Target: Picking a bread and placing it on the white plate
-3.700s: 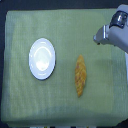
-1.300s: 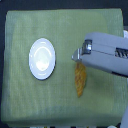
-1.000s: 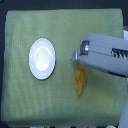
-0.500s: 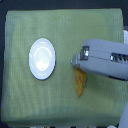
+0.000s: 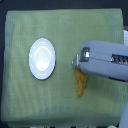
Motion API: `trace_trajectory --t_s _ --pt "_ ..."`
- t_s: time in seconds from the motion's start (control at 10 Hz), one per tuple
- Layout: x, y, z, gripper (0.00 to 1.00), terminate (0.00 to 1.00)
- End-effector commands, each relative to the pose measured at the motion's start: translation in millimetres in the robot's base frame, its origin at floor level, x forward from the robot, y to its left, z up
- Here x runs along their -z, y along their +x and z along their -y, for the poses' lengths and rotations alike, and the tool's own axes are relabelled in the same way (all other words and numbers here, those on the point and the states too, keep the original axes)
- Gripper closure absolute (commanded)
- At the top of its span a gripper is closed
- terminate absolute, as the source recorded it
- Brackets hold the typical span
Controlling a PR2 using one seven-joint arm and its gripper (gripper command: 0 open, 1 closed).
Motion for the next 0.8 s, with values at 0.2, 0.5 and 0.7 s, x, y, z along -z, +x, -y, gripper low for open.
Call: trace_trajectory --t_s 0.2,0.5,0.7 --pt "-13.2 3.6 8.7 1.0 0.0" --pt "-15.3 6.2 10.9 1.0 0.0" --pt "-18.2 11.1 10.5 1.0 0.0"
